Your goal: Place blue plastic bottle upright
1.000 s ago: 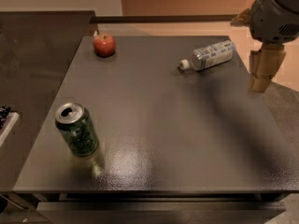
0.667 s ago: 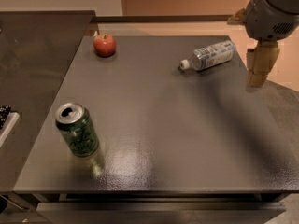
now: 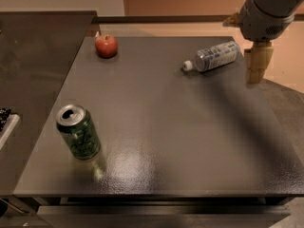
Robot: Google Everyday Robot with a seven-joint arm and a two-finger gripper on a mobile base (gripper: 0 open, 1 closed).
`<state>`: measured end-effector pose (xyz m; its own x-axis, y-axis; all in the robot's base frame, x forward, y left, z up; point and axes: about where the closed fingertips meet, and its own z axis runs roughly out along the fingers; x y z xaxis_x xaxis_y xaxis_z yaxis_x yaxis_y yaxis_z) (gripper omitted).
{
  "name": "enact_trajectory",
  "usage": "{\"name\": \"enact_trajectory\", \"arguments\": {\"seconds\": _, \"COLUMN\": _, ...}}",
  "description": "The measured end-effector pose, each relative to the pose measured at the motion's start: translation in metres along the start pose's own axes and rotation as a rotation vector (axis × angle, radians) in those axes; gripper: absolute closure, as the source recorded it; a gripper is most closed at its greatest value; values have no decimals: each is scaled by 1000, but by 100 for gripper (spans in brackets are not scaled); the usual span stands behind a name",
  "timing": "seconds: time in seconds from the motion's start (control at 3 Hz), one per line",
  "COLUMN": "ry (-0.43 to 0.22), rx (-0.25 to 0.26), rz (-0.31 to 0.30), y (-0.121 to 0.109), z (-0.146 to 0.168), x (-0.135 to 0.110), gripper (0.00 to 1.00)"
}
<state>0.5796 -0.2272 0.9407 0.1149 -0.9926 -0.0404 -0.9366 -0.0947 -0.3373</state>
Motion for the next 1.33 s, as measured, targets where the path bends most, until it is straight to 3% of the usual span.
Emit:
{"name": "enact_trajectory", "arguments": {"seconds": 0.67, "ry": 3, "rx": -18, "rz": -96, "y": -20, "z": 40, "x": 4, "gripper": 0}}
{"name": "enact_trajectory", "arguments": {"seconds": 1.33, "ry": 48, "rx": -69, "rz": -200, "y": -46, "z": 73, "x": 10, "gripper": 0}}
